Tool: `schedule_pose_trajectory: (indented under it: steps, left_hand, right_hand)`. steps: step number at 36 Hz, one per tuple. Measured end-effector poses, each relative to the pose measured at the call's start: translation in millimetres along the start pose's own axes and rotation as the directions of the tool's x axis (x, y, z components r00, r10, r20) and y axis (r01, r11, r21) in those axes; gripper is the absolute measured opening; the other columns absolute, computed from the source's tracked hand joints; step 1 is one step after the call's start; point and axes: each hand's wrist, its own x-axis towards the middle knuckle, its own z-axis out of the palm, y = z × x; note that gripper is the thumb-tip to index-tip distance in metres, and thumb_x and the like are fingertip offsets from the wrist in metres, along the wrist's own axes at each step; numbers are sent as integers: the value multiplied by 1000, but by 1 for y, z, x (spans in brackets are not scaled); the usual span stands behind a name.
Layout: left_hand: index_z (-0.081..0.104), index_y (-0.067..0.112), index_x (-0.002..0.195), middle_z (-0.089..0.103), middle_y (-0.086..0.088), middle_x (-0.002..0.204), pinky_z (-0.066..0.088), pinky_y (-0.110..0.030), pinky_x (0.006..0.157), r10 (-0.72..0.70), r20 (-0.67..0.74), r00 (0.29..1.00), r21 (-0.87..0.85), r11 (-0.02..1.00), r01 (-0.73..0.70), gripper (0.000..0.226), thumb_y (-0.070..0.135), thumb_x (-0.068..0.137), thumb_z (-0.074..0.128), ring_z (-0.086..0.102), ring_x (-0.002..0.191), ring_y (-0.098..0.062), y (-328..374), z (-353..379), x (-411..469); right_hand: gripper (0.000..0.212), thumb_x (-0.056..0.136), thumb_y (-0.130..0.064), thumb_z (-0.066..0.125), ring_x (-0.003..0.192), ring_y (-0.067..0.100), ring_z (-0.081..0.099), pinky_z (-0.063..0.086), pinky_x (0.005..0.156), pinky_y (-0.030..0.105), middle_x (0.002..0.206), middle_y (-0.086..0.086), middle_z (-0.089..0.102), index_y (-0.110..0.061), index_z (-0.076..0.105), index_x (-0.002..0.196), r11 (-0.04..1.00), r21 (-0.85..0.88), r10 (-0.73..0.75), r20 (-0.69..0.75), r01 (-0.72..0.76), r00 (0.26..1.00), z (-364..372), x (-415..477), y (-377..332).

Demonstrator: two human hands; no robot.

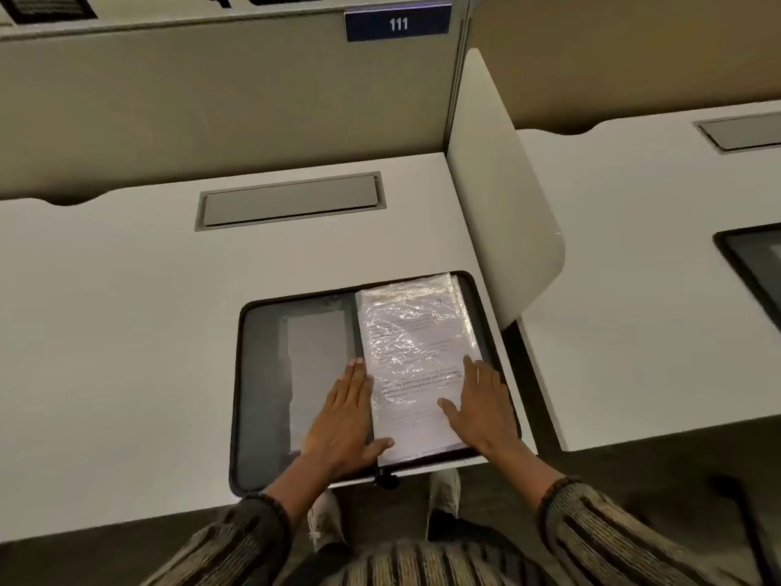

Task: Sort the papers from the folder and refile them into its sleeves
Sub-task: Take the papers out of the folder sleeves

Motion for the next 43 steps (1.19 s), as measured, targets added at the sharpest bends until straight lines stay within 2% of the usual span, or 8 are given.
schedule_pose_trajectory:
  steps: [5, 11, 16, 25, 31, 36, 40, 43]
  left_hand:
    - [-17, 11, 166, -36, -10, 169, -11, -40, 130, 32, 66, 997, -24, 999, -31, 119, 81, 93, 45, -29, 158, -27, 18, 16, 2]
    - [-10, 13, 168, -31, -5, 171, -11, -34, 124, -45, 110, 993, -87, 995, 54, 114, 79, 95, 47, -23, 159, -21, 38, 25, 9]
    - [9, 15, 168, -16, -3, 176, 11, -40, 131, -141, 103, 985, -169, 973, 157, 97, 71, 100, 49, -5, 164, -22, 52, 17, 17]
    - [25, 19, 165, -6, 2, 178, 38, -44, 123, -79, 178, 981, -185, 976, 113, 80, 59, 102, 55, 9, 163, -20, 38, 3, 23]
    - [39, 24, 160, 6, 15, 176, 47, -41, 114, 0, 184, 983, -213, 976, 40, 68, 55, 103, 57, 37, 152, -14, 7, -4, 27]
    - [52, 26, 149, 12, 21, 175, 50, -38, 108, 69, 215, 974, -269, 963, -9, 58, 57, 101, 59, 46, 144, -14, -14, -5, 35]
    - [62, 27, 131, 35, 16, 168, 52, -37, 99, 92, 206, 974, -323, 946, -21, 50, 63, 97, 60, 59, 125, -16, -23, -11, 46]
    - [66, 34, 110, 69, 12, 128, 57, -42, 91, 31, 150, 988, -422, 906, 36, 56, 83, 86, 52, 65, 102, -12, -24, -15, 56]
  right_hand:
    - [84, 94, -56, 65, 141, 28, 43, 46, 111, 45, 156, 10, 40, -16, 27, 157, 991, 105, 87, -8, -86, 996, 0, -1, 11]
    - [65, 93, -44, 74, 128, 22, 53, 53, 97, 38, 140, 3, 52, -20, 43, 144, 969, 212, 136, -45, -123, 990, -6, 8, 22]
    - [55, 88, -42, 80, 112, 18, 63, 61, 84, 39, 127, -1, 60, -23, 51, 131, 963, 217, 177, -51, -163, 983, -13, 19, 31]
    - [36, 90, -33, 82, 86, 10, 60, 48, 65, 23, 111, -2, 69, -23, 58, 115, 960, 196, 215, -57, -200, 975, -20, 26, 19]
    - [42, 96, -28, 74, 87, 17, 71, 52, 67, 28, 111, 0, 73, -21, 54, 133, 978, 100, 197, -154, -183, 968, -23, 11, 3]
    - [17, 99, -34, 70, 82, 9, 56, 44, 66, 26, 104, -4, 68, -25, 58, 108, 970, 127, 234, -231, -209, 944, -25, 4, -6]
    - [19, 90, -32, 79, 99, 10, 48, 40, 65, 22, 113, -4, 51, -29, 61, 92, 943, 265, 277, -292, -201, 915, -22, 2, -15]
    - [21, 89, -32, 81, 93, 11, 55, 35, 64, 15, 105, -8, 54, -29, 60, 87, 898, 383, 326, -254, -215, 910, -23, 1, -23]
